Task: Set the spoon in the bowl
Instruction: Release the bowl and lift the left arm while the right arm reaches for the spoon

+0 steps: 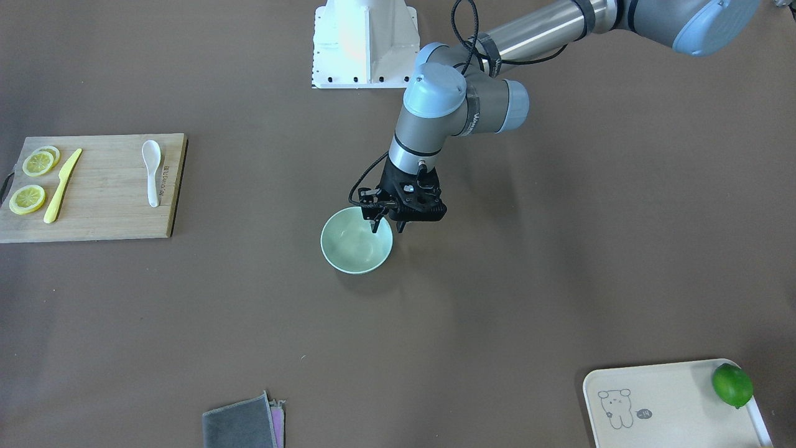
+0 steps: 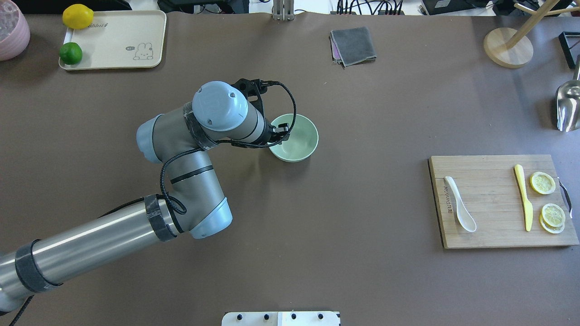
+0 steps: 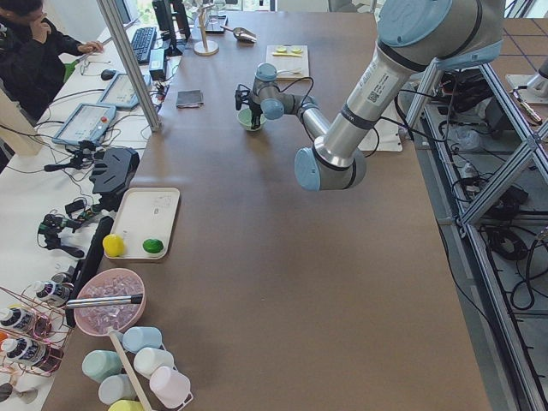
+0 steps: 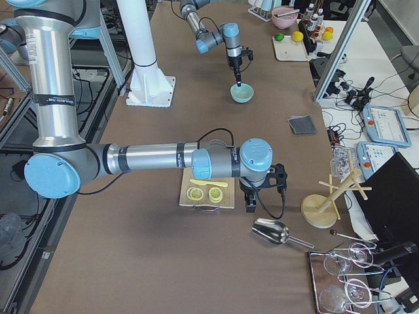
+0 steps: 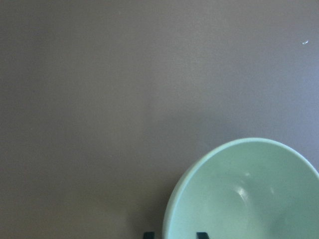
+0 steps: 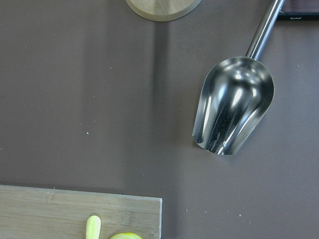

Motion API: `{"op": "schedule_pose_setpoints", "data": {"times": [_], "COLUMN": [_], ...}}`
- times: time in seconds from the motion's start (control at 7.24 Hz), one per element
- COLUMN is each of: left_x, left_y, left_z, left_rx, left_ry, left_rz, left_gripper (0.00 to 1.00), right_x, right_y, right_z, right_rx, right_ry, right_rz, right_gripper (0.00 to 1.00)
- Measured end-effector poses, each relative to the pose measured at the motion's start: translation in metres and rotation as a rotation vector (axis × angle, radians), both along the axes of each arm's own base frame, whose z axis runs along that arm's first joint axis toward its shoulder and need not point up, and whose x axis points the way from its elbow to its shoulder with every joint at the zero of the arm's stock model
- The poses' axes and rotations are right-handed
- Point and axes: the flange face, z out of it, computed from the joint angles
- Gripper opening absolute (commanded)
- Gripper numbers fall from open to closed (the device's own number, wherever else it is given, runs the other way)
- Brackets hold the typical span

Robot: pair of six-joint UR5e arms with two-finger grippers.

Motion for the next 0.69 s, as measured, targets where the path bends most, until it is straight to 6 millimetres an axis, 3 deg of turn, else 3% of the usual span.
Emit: {"op": "schedule_pose_setpoints", "data": {"times": [0.14, 0.28, 0.55, 0.69], "left_x": [-0.029, -0.074, -0.179, -0.214], "left_y": [-0.009, -0.027, -0.071, -0.085], "left_z": [0.003, 0.013, 0.051, 0.069], "left_rx": [0.023, 0.041, 0.098, 0.132], "left_ry": [0.011, 0.022, 0.015, -0.002], "left_rz": [0.024, 0.055, 0.106, 0.121], "left_gripper": [0.98, 0.98, 0.98, 0.98], "right_x": [-0.004, -0.020, -0.088, -0.126], "right_y": [-0.004, -0.010, -0.004, 0.010], "right_z": [-0.008, -0.029, -0.091, -0.116], "right_rx": [0.000, -0.010, -0.060, -0.067], "right_ry": [-0.003, -0.010, -0.023, -0.016], "right_rz": [0.005, 0.014, 0.026, 0.019], "right_gripper": [1.00, 1.00, 1.00, 1.00]}}
